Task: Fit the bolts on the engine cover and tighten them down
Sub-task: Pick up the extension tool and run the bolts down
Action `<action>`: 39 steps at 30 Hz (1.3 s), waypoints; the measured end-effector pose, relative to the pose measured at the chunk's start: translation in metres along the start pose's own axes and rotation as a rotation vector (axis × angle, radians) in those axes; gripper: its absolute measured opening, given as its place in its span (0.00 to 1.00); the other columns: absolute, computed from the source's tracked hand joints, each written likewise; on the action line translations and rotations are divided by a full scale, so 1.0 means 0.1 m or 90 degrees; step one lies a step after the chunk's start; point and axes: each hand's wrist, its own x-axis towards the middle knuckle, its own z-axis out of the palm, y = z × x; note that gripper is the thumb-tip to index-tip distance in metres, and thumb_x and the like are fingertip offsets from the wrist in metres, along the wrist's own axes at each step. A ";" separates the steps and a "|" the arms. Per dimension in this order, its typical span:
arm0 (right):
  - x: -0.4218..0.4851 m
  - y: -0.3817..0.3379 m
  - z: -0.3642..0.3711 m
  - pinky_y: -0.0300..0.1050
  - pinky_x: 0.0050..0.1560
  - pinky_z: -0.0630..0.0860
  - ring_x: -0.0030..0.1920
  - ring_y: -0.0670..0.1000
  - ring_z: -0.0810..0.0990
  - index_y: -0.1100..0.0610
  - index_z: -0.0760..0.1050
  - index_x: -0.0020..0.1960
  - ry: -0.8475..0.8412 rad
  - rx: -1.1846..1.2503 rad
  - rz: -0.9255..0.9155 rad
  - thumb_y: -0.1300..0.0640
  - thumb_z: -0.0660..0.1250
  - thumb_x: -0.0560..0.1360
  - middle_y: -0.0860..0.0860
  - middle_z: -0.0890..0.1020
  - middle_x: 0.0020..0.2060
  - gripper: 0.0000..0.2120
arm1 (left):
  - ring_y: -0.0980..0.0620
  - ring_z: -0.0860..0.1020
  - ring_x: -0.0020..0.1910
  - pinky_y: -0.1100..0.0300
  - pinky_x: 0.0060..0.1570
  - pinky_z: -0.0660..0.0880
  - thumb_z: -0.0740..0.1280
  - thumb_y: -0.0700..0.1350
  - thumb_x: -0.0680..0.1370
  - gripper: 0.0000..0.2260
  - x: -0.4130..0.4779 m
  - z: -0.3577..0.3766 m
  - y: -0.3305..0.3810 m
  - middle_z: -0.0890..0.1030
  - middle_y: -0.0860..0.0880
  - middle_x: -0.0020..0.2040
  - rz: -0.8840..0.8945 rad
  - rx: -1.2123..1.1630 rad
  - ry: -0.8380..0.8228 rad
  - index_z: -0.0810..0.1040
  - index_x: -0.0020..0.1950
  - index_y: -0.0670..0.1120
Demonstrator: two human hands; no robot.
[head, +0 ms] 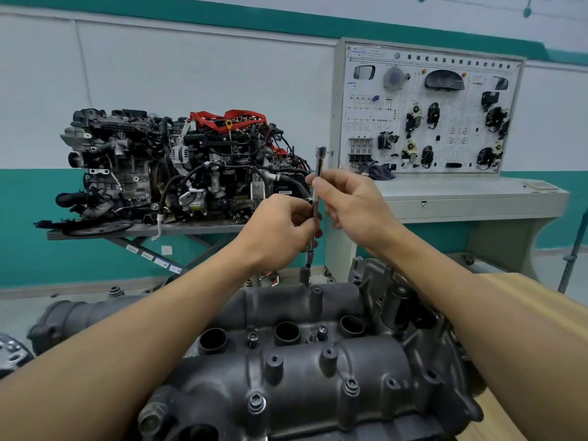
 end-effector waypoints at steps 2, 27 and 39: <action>0.00 -0.01 0.00 0.31 0.26 0.66 0.24 0.39 0.68 0.60 0.79 0.42 0.016 -0.042 -0.018 0.57 0.67 0.80 0.40 0.72 0.22 0.11 | 0.49 0.85 0.37 0.47 0.44 0.83 0.68 0.39 0.79 0.05 0.00 0.02 0.00 0.86 0.45 0.39 -0.001 -0.018 -0.010 0.83 0.48 0.40; -0.01 -0.01 0.03 0.35 0.26 0.67 0.24 0.44 0.68 0.67 0.78 0.42 0.011 -0.015 -0.027 0.60 0.67 0.80 0.47 0.73 0.23 0.12 | 0.45 0.83 0.36 0.45 0.43 0.80 0.71 0.45 0.77 0.11 0.00 0.04 0.03 0.84 0.39 0.37 0.008 0.026 -0.010 0.82 0.42 0.37; -0.01 0.02 0.00 0.32 0.26 0.68 0.24 0.41 0.70 0.68 0.78 0.45 -0.010 0.003 -0.016 0.60 0.66 0.80 0.44 0.74 0.24 0.11 | 0.45 0.85 0.40 0.47 0.47 0.83 0.67 0.38 0.80 0.07 0.02 -0.02 0.01 0.86 0.42 0.41 0.014 -0.002 -0.021 0.84 0.47 0.40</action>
